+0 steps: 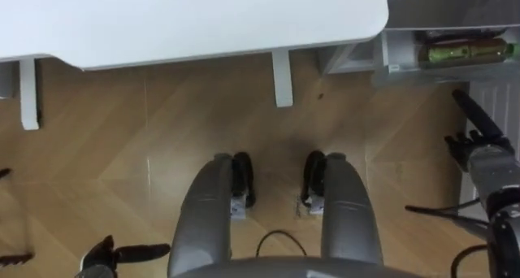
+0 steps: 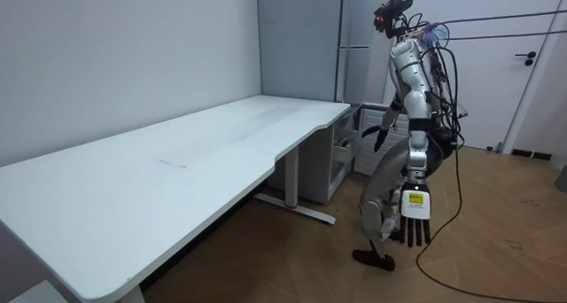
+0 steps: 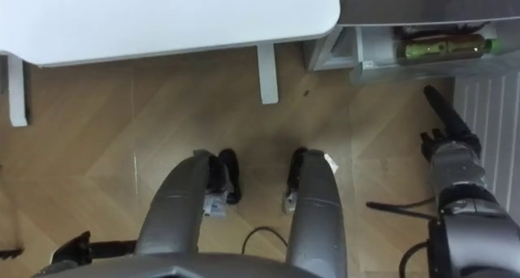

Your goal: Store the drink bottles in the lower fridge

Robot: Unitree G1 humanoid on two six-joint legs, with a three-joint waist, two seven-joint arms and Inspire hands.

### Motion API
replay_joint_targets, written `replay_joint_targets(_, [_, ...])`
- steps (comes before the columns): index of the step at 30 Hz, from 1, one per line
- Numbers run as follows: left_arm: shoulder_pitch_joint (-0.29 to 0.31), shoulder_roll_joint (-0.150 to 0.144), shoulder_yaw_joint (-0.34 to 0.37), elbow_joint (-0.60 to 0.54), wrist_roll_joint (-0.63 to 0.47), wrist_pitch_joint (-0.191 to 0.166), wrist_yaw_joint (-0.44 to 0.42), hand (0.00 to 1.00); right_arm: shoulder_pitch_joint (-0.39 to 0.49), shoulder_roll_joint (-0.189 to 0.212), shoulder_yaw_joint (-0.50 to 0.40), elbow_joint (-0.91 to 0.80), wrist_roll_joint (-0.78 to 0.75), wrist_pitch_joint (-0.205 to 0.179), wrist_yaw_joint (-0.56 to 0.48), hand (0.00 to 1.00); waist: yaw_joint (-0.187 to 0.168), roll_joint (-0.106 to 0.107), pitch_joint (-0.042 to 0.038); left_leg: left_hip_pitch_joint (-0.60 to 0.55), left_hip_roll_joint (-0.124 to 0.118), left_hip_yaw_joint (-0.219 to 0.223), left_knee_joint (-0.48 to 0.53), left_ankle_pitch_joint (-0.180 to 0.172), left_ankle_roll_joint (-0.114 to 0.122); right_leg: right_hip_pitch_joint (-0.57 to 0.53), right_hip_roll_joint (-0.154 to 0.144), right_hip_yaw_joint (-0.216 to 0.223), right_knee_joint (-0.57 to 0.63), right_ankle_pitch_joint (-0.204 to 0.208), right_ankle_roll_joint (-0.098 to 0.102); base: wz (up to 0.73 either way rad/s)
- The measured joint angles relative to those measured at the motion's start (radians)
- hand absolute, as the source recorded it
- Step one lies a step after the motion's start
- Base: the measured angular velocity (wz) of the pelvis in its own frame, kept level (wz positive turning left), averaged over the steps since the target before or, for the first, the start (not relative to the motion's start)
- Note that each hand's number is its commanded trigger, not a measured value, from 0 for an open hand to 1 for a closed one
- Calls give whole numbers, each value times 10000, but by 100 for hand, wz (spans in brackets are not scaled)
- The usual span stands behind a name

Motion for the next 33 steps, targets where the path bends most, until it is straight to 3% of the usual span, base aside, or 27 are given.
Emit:
replay_joint_targets(4, [-6, 42, -13, -60, -1, 21, 132, 0, -607, -39, 115, -3, -211, 17, -7, 0, -5, -45, 28, -649, 123, -100, 800, -268, -22, -584, 4, -54, 691, -178, -189, 1])
replay_joint_targets(13, [-319, 200, -87, -103, -75, 117, 163, 0, -2019, -444, 268, -156, -526, 65, -591, 0, 21, -214, 127, -1283, 120, -216, 1628, -536, -20, -1175, -141, -90, 1574, -563, -255, 5])
replay_joint_targets(21, [-319, 224, -31, -153, -80, 208, 164, 0, -2197, -488, 396, -460, 130, 105, -1473, 0, 63, -344, 122, -1537, 122, -208, 2048, -697, 57, -1433, -290, -87, 2013, -734, -242, 1])
replay_joint_targets(29, [-67, 235, 370, -199, -14, 196, 226, 0, -2305, -799, 483, -1051, 476, 109, -2866, 0, 498, -341, 107, -1634, 106, -245, 1952, -656, -22, -1499, -508, -291, 1939, -753, -197, 0])
replay_joint_targets(33, [127, 323, 444, -211, -24, 189, 247, 0, -2597, -913, 477, -1052, 1131, 58, -3311, 0, 516, -326, 99, -1642, -169, -518, 1735, -445, -55, -1346, -719, -591, 1903, -782, -364, 25])
